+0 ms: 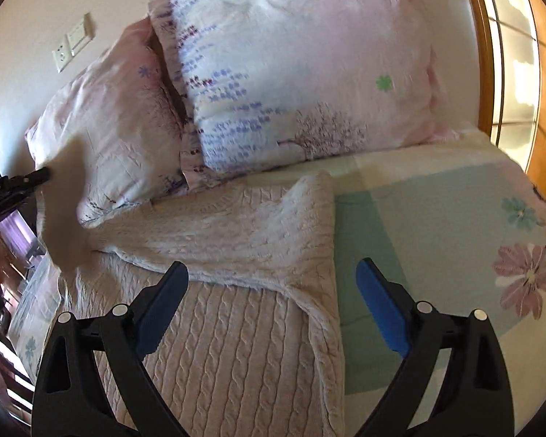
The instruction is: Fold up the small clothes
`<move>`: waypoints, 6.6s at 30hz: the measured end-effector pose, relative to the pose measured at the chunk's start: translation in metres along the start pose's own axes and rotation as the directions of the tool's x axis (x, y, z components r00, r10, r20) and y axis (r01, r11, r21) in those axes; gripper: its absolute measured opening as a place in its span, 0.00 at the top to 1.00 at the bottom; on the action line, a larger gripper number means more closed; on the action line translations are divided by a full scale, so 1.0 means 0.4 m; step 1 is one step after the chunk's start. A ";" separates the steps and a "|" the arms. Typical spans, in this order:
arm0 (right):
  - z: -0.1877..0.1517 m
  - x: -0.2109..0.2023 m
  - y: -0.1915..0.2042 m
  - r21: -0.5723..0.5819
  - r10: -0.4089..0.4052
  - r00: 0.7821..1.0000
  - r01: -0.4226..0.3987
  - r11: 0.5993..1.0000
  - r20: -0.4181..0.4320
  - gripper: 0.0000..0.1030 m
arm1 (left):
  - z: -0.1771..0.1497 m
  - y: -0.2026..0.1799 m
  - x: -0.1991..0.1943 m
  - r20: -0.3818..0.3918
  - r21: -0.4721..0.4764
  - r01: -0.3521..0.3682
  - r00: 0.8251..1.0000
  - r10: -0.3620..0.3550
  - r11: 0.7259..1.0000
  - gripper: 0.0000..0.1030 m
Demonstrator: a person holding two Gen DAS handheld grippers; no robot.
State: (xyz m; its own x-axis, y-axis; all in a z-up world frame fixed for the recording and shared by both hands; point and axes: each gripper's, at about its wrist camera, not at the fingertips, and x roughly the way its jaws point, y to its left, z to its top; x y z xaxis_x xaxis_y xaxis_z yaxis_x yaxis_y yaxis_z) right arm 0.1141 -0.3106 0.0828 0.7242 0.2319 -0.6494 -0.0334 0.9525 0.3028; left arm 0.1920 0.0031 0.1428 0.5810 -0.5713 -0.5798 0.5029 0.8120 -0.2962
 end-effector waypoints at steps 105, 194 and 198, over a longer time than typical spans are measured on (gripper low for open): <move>0.119 0.339 0.085 0.286 0.466 0.848 -0.395 0.873 -0.252 0.52 | -0.142 0.210 0.064 -0.128 -0.308 -0.122 0.988 0.086 0.944 0.33; -0.218 0.118 0.314 -0.233 -0.199 0.940 0.135 0.963 -0.278 0.01 | -0.415 0.022 -0.016 -0.257 -0.032 -0.533 0.822 0.509 0.845 0.02; -0.218 0.118 0.314 -0.233 -0.199 0.940 0.136 0.963 -0.277 0.01 | -0.414 0.023 -0.016 -0.257 -0.032 -0.533 0.822 0.509 0.845 0.02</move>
State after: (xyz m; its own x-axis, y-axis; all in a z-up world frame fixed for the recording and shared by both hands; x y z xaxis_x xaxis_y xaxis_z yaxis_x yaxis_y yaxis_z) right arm 0.0840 -0.1627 0.0294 0.4963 0.0829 -0.8642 -0.0943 0.9947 0.0413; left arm 0.0867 0.0341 0.0181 0.5689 -0.0257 -0.8220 0.0951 0.9949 0.0348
